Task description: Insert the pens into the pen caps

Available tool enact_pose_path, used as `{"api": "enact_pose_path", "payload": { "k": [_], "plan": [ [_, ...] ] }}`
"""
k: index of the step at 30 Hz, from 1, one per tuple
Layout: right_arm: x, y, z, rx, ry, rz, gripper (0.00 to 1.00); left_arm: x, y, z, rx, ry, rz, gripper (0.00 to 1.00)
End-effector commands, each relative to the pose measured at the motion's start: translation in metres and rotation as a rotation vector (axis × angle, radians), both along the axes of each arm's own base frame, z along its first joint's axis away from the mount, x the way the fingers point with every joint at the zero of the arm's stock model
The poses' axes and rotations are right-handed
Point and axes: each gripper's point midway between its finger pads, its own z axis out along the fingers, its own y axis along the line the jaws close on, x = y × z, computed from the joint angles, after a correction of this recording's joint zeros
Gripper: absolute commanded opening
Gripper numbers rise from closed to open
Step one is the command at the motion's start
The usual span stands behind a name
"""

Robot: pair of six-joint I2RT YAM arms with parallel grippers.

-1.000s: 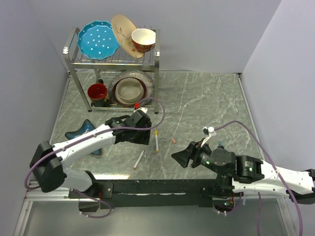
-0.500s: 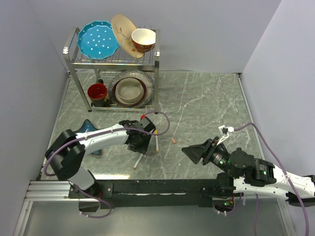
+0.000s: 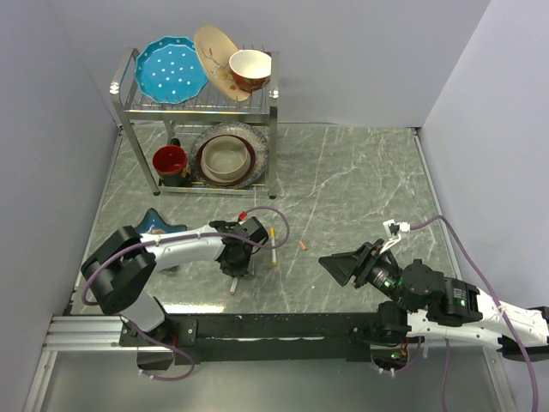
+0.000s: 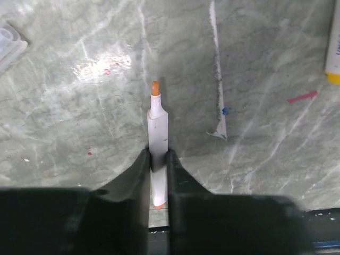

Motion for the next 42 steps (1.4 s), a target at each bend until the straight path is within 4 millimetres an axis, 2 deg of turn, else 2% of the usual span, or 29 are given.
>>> {"api": "enact_pose_path", "payload": {
  "k": [1, 3, 5, 6, 8, 9, 11, 12, 14, 15, 17, 18, 24, 28, 30, 37, 40, 41, 42],
  "plan": [
    [0.005, 0.005, -0.002, 0.020, 0.000, -0.023, 0.70, -0.003, -0.034, -0.011, -0.155, -0.013, 0.005, 0.01],
    [0.005, 0.013, -0.004, 0.026, -0.007, -0.013, 0.70, 0.001, -0.040, 0.000, -0.204, -0.046, 0.010, 0.01],
    [0.005, 0.021, -0.017, -0.008, -0.006, -0.002, 0.70, 0.007, -0.049, 0.013, -0.262, -0.084, 0.011, 0.01],
    [0.006, 0.025, -0.017, 0.001, -0.010, -0.002, 0.70, 0.010, -0.056, 0.030, -0.320, -0.115, 0.000, 0.01],
    [0.006, 0.034, -0.032, -0.030, -0.001, 0.012, 0.70, 0.015, -0.071, 0.054, -0.427, -0.165, -0.031, 0.01],
    [0.006, 0.038, -0.029, -0.015, -0.002, 0.015, 0.70, 0.013, -0.080, 0.077, -0.515, -0.193, -0.059, 0.01],
    [0.005, 0.044, -0.031, -0.017, 0.000, 0.027, 0.70, 0.011, -0.093, 0.104, -0.643, -0.237, -0.111, 0.01],
    [0.005, 0.048, -0.027, 0.000, -0.003, 0.031, 0.69, 0.000, -0.099, 0.128, -0.745, -0.238, -0.168, 0.01],
    [0.007, 0.052, -0.024, 0.010, -0.007, 0.026, 0.66, -0.013, -0.101, 0.140, -0.830, -0.239, -0.224, 0.01],
    [0.009, 0.053, -0.020, 0.025, -0.010, 0.015, 0.65, -0.018, -0.103, 0.159, -0.900, -0.269, -0.253, 0.01],
    [0.011, 0.058, -0.015, 0.035, -0.016, 0.009, 0.64, -0.031, -0.103, 0.169, -0.958, -0.252, -0.304, 0.01],
    [0.013, 0.061, -0.009, 0.051, -0.025, 0.006, 0.64, -0.034, -0.102, 0.183, -1.000, -0.280, -0.324, 0.01],
    [0.019, 0.082, 0.006, 0.028, -0.046, 0.002, 0.62, -0.054, -0.097, 0.211, -1.117, -0.310, -0.418, 0.01],
    [0.024, 0.096, 0.002, -0.024, -0.031, -0.010, 0.58, -0.058, -0.094, 0.215, -1.128, -0.324, -0.441, 0.01],
    [0.025, 0.101, 0.008, -0.005, -0.037, -0.005, 0.55, -0.061, -0.094, 0.214, -1.132, -0.314, -0.453, 0.01],
    [0.028, 0.116, 0.000, -0.047, -0.016, -0.009, 0.45, -0.068, -0.093, 0.228, -1.192, -0.348, -0.500, 0.01],
    [0.026, 0.121, 0.001, -0.042, -0.016, 0.009, 0.29, -0.069, -0.092, 0.235, -1.205, -0.360, -0.510, 0.01],
    [0.025, 0.122, 0.003, -0.037, -0.021, 0.017, 0.12, -0.070, -0.092, 0.238, -1.211, -0.363, -0.515, 0.01],
    [0.023, 0.122, 0.003, -0.043, -0.033, 0.035, 0.05, -0.071, -0.091, 0.240, -1.217, -0.363, -0.524, 0.03]
  ]
}}
